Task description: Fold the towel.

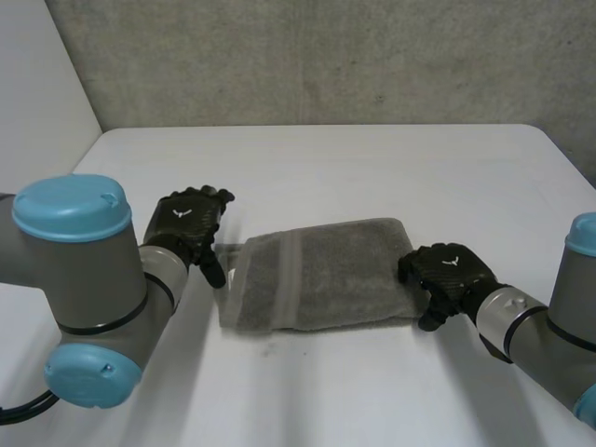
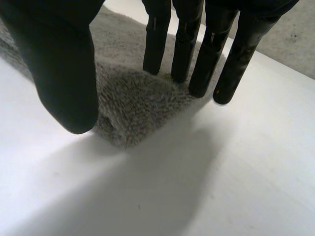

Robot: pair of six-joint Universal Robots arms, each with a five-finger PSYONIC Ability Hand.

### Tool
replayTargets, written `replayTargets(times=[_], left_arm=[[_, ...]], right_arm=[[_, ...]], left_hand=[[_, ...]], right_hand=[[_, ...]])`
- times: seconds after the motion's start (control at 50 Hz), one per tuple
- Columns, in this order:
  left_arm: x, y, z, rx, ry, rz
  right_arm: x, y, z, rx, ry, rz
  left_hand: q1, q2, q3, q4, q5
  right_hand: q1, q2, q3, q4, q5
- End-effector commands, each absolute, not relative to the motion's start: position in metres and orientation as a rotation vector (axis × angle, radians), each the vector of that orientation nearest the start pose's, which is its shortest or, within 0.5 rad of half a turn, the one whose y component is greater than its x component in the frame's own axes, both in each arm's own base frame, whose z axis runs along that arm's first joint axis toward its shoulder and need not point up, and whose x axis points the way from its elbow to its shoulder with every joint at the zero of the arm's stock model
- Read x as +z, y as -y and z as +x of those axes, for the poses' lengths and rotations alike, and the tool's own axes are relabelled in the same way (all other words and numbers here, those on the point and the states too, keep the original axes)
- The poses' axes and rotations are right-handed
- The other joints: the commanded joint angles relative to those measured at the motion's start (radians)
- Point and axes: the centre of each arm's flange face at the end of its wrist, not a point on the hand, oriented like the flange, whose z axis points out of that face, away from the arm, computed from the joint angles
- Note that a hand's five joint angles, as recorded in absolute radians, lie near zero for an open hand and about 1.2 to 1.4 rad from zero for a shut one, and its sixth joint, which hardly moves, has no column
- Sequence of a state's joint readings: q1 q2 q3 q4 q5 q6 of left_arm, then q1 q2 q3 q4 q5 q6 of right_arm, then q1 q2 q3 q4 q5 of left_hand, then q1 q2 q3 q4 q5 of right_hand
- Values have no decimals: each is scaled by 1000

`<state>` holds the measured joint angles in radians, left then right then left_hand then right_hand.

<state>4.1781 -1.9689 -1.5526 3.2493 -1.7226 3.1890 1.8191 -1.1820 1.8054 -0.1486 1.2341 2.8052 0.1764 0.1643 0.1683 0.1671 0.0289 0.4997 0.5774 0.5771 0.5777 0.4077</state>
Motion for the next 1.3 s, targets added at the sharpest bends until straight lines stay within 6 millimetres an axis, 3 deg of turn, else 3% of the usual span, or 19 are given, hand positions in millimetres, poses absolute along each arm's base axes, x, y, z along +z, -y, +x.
replayTargets(times=[0.02,0.08,0.2,0.32,0.34,0.36,0.4,0.46,0.52,0.64,0.78,0.8,0.82,0.84,0.86,0.9,1.02,1.18,1.3], left_arm=[[201,248,-276,-2070,-2686,436],[208,248,-272,-2108,-2726,368],[218,250,-265,-2148,-2724,308],[227,251,-259,-2182,-2697,278],[229,252,-256,-2184,-2689,264],[229,252,-256,-2184,-2689,264],[231,256,-249,-2188,-2673,227],[232,258,-246,-2190,-2665,214],[233,259,-244,-2195,-2656,201],[232,262,-242,-2188,-2654,189],[230,261,-242,-2180,-2660,192],[230,260,-242,-2180,-2660,195],[230,260,-242,-2180,-2660,195],[231,260,-243,-2183,-2660,199],[231,260,-243,-2183,-2660,199],[234,260,-246,-2202,-2653,210],[243,266,-252,-2268,-2621,215],[241,251,-304,-2326,-2678,401],[207,242,-337,-2214,-2770,541]], right_arm=[[124,266,230,-1588,-2242,-954],[121,273,227,-1624,-2244,-939],[133,286,222,-1715,-2222,-939],[178,291,251,-1886,-2038,-1054],[190,282,271,-1895,-1958,-1091],[190,281,272,-1895,-1957,-1091],[200,253,315,-1830,-1826,-1187],[196,238,335,-1771,-1774,-1243],[177,200,373,-1653,-1670,-1359],[138,160,399,-1516,-1599,-1493],[130,151,399,-1461,-1583,-1529],[135,153,397,-1471,-1591,-1510],[135,153,397,-1471,-1591,-1510],[149,154,395,-1505,-1585,-1482],[149,154,395,-1506,-1584,-1481],[178,163,384,-1571,-1596,-1391],[210,211,340,-1668,-1740,-1139],[224,244,308,-1641,-1876,-871],[225,258,303,-1605,-1913,-796]], left_hand=[[-2,10,6,7,-29],[-2,10,6,7,-29],[-2,10,6,7,-29],[-2,10,6,7,-29],[-2,10,6,7,-29],[-2,10,6,7,-29],[-2,10,6,7,-29],[-2,10,6,7,-29],[-2,10,6,7,-29],[-2,10,6,7,-29],[-2,10,6,7,-29],[-2,10,6,7,-29],[-2,10,6,7,-29],[-2,10,6,7,-29],[-2,10,6,7,-29],[-2,10,6,7,-29],[-2,10,6,7,-29],[-2,10,6,7,-29],[-2,10,6,7,-29]], right_hand=[[568,490,490,490,485],[895,817,818,817,813],[897,819,819,819,814],[897,819,819,819,814],[897,819,819,819,814],[897,819,819,819,814],[897,819,819,819,814],[897,819,819,819,814],[897,819,819,819,814],[897,819,819,819,814],[889,811,811,811,806],[552,474,474,474,469],[548,471,471,470,466],[153,75,76,75,70],[149,71,72,71,66],[-325,-403,-403,-403,-408],[-325,-403,-403,-403,-408],[-325,-403,-403,-403,-408],[-325,-403,-403,-403,-408]])
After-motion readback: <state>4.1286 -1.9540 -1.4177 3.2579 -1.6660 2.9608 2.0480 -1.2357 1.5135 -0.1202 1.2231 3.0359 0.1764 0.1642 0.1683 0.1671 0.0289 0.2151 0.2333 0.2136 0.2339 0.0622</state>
